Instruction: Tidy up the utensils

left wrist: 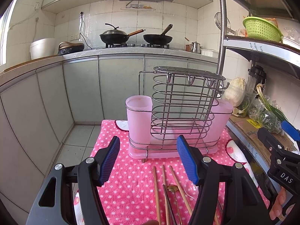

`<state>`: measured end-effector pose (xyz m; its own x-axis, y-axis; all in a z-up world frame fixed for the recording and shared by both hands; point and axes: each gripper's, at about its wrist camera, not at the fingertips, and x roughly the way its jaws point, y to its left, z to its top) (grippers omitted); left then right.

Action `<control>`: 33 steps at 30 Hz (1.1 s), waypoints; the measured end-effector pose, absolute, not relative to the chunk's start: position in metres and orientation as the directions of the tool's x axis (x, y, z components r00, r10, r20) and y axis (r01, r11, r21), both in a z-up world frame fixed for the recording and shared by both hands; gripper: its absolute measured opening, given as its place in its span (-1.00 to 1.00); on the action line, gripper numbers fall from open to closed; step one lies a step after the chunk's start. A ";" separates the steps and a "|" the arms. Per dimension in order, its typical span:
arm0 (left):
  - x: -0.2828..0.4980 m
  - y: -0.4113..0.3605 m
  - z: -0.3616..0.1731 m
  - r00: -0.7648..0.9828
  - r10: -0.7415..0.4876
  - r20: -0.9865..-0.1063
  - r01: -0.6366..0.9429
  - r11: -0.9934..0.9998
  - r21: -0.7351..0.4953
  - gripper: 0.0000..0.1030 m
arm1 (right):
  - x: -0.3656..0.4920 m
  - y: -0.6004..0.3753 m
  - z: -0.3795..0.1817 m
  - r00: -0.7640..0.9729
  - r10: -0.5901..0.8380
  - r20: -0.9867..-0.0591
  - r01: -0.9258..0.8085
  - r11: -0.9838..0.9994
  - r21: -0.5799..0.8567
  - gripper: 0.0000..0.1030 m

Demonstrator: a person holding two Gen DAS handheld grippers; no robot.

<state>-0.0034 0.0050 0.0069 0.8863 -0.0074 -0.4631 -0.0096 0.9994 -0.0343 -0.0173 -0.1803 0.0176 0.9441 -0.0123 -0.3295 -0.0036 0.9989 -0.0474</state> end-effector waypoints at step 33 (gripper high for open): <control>-0.008 0.003 0.012 0.891 -0.015 -0.454 -0.004 0.999 -0.041 0.21 | -0.020 -0.181 0.021 0.948 -0.010 -0.319 -0.005 0.999 -0.047 0.90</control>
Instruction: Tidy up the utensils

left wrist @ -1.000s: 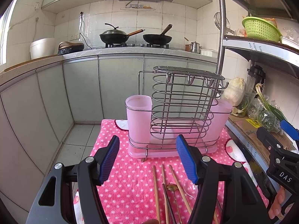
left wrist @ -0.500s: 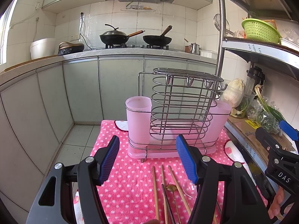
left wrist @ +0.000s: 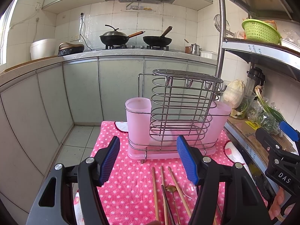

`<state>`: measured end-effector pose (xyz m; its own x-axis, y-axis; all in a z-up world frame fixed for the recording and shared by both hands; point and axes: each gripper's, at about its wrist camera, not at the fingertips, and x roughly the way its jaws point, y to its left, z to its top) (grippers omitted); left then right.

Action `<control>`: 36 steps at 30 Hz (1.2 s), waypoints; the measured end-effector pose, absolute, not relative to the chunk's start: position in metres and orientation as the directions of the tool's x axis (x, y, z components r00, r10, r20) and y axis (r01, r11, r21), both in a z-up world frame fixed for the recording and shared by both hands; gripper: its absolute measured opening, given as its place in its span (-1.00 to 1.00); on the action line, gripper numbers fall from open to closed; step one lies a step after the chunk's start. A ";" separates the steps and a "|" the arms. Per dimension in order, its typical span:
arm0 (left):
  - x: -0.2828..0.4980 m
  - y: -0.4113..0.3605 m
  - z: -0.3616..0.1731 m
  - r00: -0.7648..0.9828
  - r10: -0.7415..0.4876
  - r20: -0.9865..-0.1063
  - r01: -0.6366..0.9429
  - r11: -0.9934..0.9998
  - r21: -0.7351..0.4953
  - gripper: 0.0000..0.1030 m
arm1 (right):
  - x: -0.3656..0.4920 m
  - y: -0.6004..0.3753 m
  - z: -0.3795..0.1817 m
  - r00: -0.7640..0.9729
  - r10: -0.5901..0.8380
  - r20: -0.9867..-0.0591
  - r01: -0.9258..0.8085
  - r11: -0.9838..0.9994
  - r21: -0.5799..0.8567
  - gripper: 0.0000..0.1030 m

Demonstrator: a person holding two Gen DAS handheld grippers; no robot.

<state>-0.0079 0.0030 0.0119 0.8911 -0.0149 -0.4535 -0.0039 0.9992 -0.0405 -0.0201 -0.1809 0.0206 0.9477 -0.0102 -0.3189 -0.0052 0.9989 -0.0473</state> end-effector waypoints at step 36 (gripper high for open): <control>0.025 0.039 -0.025 0.756 -0.111 -0.645 0.032 0.991 -0.133 0.21 | 0.013 -0.208 -0.012 0.830 0.083 -0.551 -0.042 0.995 0.086 0.90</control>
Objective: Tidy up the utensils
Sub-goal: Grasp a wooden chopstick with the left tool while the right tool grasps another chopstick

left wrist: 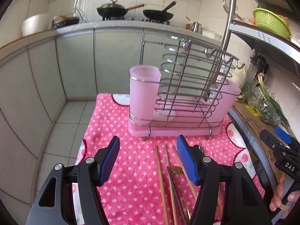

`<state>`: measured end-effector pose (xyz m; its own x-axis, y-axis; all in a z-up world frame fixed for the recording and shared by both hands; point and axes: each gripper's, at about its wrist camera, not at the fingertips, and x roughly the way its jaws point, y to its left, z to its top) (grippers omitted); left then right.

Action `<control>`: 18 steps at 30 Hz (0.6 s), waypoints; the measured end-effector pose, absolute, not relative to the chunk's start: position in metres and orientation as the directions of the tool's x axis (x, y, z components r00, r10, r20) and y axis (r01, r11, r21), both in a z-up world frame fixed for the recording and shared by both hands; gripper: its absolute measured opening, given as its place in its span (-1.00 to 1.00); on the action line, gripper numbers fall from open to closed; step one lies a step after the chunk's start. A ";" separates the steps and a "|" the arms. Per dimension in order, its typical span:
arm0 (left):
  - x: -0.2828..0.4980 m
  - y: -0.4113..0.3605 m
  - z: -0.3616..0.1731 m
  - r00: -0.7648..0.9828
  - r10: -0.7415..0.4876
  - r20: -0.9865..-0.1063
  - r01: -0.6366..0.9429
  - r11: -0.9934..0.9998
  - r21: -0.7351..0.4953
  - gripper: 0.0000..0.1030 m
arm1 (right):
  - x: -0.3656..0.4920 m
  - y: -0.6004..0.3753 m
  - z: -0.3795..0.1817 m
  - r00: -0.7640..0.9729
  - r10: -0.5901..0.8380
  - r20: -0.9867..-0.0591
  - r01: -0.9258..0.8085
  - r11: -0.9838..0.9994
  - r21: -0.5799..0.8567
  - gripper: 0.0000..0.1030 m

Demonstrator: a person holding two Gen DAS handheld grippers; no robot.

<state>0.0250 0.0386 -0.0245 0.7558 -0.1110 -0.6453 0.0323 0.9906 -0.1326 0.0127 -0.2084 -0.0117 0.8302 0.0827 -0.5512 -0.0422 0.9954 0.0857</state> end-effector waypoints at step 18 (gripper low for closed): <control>0.121 0.015 -0.107 0.286 -0.224 -0.932 0.028 0.974 -0.226 -0.61 | 0.067 -0.234 -0.085 0.494 0.394 -0.775 -0.038 0.901 0.433 -0.10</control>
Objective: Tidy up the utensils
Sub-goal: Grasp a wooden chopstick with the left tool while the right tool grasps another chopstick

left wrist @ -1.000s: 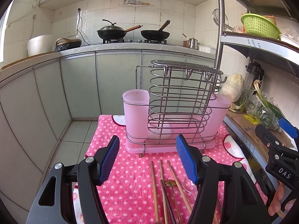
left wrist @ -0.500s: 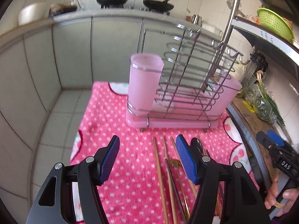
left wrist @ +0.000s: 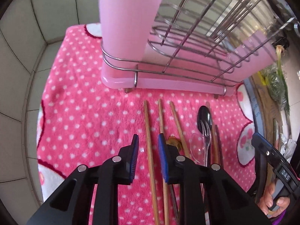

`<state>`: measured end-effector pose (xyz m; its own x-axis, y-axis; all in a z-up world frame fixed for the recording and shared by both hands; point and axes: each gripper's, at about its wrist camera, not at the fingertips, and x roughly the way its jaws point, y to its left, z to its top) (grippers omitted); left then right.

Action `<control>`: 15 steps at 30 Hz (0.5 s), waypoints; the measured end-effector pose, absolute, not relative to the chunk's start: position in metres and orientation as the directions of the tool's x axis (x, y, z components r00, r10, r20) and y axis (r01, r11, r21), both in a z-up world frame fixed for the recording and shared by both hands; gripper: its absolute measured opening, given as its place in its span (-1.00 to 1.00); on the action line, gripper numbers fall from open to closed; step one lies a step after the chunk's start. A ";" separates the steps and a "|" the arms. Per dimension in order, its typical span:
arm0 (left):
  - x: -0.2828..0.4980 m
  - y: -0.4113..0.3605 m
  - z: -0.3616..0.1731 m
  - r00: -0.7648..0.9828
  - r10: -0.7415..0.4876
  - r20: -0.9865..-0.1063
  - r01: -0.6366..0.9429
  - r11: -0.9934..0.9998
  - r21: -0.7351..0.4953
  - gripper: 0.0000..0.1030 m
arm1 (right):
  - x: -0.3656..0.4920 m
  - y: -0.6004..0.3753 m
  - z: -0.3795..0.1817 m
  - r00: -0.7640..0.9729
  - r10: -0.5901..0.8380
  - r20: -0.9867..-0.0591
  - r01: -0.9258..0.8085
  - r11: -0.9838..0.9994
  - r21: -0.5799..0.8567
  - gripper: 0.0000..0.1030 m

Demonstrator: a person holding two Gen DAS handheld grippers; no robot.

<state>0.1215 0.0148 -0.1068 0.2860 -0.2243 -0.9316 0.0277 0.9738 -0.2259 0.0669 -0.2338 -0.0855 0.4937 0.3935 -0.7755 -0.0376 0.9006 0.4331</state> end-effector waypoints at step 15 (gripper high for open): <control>0.145 -0.001 -0.145 0.216 -0.158 -0.964 0.041 0.987 -0.152 -0.90 | 0.093 -0.240 -0.106 0.354 0.441 -0.825 -0.014 0.884 0.467 -0.48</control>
<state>0.1455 -0.0009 -0.1454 0.2156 -0.1576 -0.9637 0.0408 0.9875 -0.1524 0.0930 -0.2403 -0.1061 0.3544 0.4409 -0.8246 -0.0141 0.8843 0.4668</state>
